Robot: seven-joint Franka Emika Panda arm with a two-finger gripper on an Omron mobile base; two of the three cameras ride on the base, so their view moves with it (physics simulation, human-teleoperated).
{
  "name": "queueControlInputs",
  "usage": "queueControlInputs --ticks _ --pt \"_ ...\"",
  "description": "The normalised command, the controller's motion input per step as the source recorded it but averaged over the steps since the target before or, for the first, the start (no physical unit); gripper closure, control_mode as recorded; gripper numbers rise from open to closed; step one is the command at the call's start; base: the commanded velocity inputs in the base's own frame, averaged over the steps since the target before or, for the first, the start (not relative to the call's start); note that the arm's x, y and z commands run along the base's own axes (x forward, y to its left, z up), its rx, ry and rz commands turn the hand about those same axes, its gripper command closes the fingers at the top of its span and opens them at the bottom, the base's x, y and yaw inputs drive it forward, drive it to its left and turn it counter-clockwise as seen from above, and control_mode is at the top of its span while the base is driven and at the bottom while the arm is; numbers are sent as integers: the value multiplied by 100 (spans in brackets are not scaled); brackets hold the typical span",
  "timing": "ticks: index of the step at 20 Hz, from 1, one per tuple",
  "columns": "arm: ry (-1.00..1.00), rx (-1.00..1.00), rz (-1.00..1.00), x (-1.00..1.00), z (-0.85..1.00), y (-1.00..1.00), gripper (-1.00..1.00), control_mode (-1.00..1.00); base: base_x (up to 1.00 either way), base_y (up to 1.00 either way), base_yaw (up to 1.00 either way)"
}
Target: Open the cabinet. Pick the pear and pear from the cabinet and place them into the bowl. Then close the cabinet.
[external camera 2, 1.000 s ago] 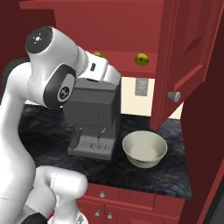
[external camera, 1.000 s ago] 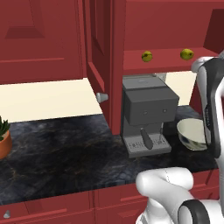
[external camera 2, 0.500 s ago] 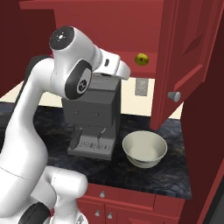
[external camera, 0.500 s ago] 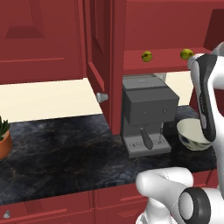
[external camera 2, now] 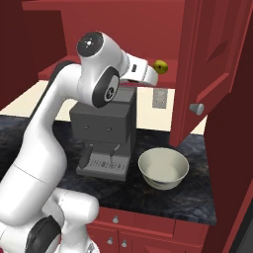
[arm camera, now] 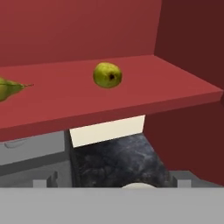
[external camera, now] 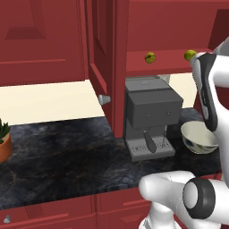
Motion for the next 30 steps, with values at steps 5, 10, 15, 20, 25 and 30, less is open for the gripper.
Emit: queueControlInputs --ticks 5,10,15,20,25,30 --pt "0 0 0 25 0 -19 -100 -100 0 0 0" --pt "0 0 0 36 0 -7 -100 -100 0 0 0" --pt "0 0 0 38 0 -7 -100 -100 0 0 0" --pt "0 0 0 40 0 -3 -100 -100 0 0 0" --pt "0 0 0 43 0 -1 -100 -100 0 0 0" --pt "0 0 0 47 -4 -9 -100 -100 0 0 0"
